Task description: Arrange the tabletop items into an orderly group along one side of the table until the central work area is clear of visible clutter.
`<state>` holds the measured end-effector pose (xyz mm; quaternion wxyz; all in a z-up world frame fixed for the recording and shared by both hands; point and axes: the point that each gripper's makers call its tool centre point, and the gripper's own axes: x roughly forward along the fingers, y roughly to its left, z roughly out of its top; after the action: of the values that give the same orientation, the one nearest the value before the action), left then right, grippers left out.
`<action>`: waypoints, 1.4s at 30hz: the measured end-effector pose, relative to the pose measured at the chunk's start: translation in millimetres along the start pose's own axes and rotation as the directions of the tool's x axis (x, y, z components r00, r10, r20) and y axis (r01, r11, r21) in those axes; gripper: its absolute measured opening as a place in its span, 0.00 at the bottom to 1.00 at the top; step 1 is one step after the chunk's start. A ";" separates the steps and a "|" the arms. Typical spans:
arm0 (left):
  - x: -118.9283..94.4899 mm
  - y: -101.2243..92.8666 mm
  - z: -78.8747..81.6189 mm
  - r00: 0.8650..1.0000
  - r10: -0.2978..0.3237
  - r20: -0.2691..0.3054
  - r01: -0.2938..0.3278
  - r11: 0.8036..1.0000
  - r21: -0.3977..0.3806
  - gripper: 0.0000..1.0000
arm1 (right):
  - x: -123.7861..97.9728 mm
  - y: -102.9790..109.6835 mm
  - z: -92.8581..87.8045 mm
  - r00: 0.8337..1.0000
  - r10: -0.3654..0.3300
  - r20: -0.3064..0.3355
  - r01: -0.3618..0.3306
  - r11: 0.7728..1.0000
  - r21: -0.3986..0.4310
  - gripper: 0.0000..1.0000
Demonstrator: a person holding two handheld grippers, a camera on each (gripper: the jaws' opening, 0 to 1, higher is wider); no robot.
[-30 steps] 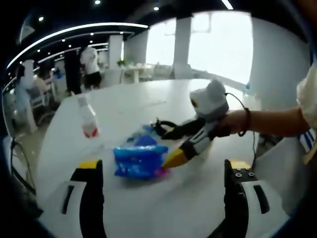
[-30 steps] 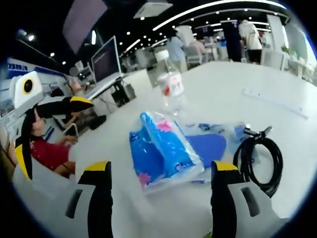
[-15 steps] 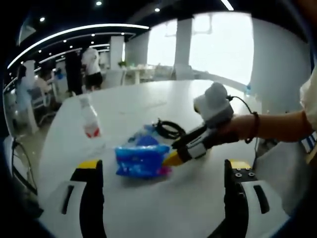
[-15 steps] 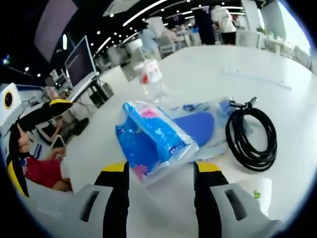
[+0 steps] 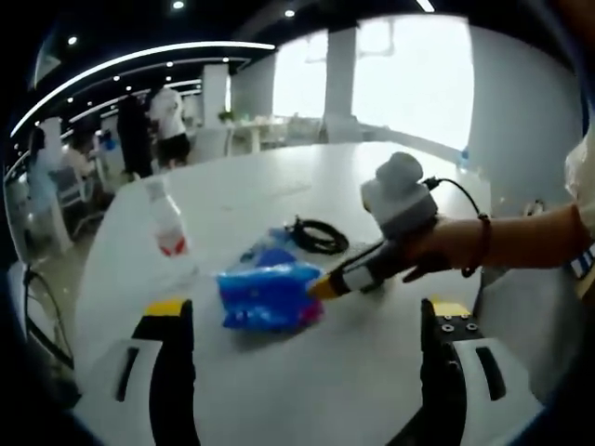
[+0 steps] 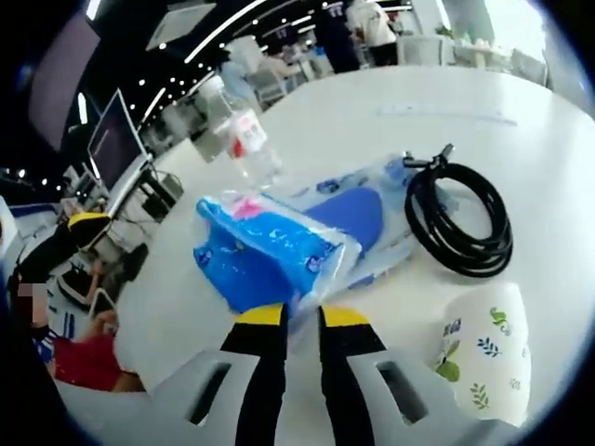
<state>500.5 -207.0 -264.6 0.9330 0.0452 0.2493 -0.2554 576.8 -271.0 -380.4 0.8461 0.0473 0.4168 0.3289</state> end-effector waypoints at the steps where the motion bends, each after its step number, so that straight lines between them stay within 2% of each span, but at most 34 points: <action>1: 0.0 -0.4 -0.3 1.000 -0.001 -0.002 0.001 1.000 0.001 0.99 | 0.1 -0.2 0.2 1.000 -0.001 0.002 0.001 1.000 0.002 0.09; 5: 0.2 -1.4 -1.2 1.000 -0.005 -0.006 0.005 1.000 0.005 0.99 | -1.3 -0.8 1.5 1.000 0.001 0.010 -0.001 0.999 0.032 0.04; 13: 1.2 -2.7 -4.0 1.000 -0.009 -0.020 0.009 1.000 0.012 0.99 | -6.6 0.5 8.5 1.000 0.019 0.020 -0.020 0.998 0.067 0.01; 18: 1.6 -3.2 -3.8 1.000 -0.011 -0.020 0.011 1.000 0.011 0.99 | -15.9 3.3 15.3 0.998 0.050 0.027 -0.052 0.997 0.060 0.01; 20: 1.7 -3.2 -3.9 1.000 -0.011 -0.021 0.011 1.000 0.013 0.99 | -21.0 6.2 18.1 0.998 0.065 0.019 -0.066 0.997 0.032 0.01; 26: 1.9 -3.6 -3.6 1.000 -0.012 -0.021 0.012 1.000 0.013 0.99 | -37.1 1.4 33.3 0.996 0.070 0.051 -0.072 0.997 0.033 0.01; 33: 1.6 -5.0 -4.1 1.000 -0.015 -0.023 0.015 1.000 0.018 0.99 | -54.5 -3.1 48.3 0.994 0.078 0.071 -0.076 0.997 -0.023 0.01; 42: 1.4 -6.2 -4.7 1.000 -0.017 -0.025 0.017 1.000 0.020 0.99 | -75.0 -22.9 64.6 0.994 0.059 0.095 -0.055 0.998 -0.039 0.01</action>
<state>496.4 -212.0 -269.1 0.9271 0.0558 0.2589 -0.2652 603.5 -321.0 -296.1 0.8562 0.0595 0.3680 0.3578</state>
